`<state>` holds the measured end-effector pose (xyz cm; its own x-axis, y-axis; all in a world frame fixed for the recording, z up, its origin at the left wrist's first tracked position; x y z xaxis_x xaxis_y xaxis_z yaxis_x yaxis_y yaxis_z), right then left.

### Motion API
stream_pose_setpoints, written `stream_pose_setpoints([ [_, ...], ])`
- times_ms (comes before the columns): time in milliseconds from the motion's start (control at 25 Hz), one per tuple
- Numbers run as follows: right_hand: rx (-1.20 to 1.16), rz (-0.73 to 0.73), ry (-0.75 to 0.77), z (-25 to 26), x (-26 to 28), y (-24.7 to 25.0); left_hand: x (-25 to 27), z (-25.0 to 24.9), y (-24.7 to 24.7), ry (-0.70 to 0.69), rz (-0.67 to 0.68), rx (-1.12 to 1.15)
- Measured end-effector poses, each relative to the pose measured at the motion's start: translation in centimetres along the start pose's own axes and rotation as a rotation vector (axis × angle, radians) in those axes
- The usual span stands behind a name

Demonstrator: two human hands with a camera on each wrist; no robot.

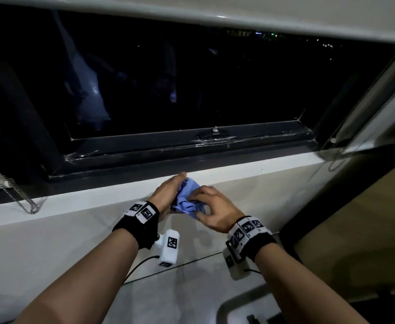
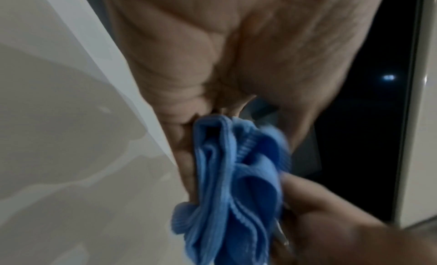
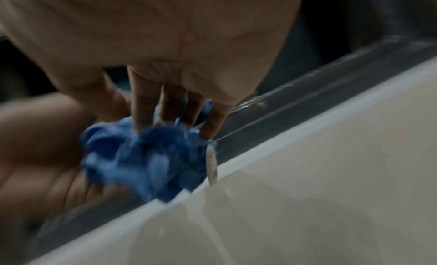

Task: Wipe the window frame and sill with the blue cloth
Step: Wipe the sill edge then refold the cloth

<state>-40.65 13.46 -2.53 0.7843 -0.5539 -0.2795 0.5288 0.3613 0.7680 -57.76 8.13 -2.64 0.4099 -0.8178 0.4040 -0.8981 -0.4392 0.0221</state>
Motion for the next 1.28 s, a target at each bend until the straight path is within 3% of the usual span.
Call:
stream_pose_setpoints([
  [80,-0.170,-0.154,-0.110,-1.2,0.9,1.6,0.4,-0.1,-1.6,-0.081,0.043,-0.052],
  [160,-0.276,-0.347,-0.338,-2.8,2.2,3.6,0.6,-0.6,-3.9,-0.102,0.088,0.004],
  [240,-0.442,-0.363,-0.577,-4.7,4.2,5.0,0.7,-1.0,-6.9,-0.124,0.144,0.083],
  [320,-0.583,-0.373,-0.680,-6.6,6.7,6.0,1.1,-1.4,-10.1,-0.161,0.225,0.088],
  [520,-0.529,-0.557,-0.669,-7.0,13.5,10.4,3.4,-0.4,-17.6,-0.190,0.391,0.003],
  [760,-0.335,-0.559,-0.570,-6.9,22.8,15.4,8.0,0.9,-24.3,-0.394,0.653,-0.155],
  [1000,-0.318,-0.739,-0.454,-4.4,33.5,22.0,16.1,0.3,-32.6,-0.649,0.737,-0.233],
  [1120,-0.279,-0.793,-0.453,-3.0,40.0,26.3,20.6,0.3,-37.6,-0.724,0.872,-0.243],
  [1200,-0.198,-0.816,-0.514,-3.3,45.0,28.8,23.8,1.2,-41.7,-0.879,0.847,-0.268],
  [1280,-0.216,-0.832,-0.633,-4.1,49.4,30.3,26.2,3.2,-45.8,-0.949,0.754,-0.287],
])
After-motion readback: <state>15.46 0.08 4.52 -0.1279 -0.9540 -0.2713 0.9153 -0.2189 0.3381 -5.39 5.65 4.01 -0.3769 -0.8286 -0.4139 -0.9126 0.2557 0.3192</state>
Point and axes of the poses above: each hand's wrist, its own x-axis away from the middle knuckle, its own y-axis out of the back of the hand, z = x × y, the point moved 1 cm from there along -x, towards the middle knuckle, and after that the axes turned 5 degrees about -z, right-handed, at the moved point
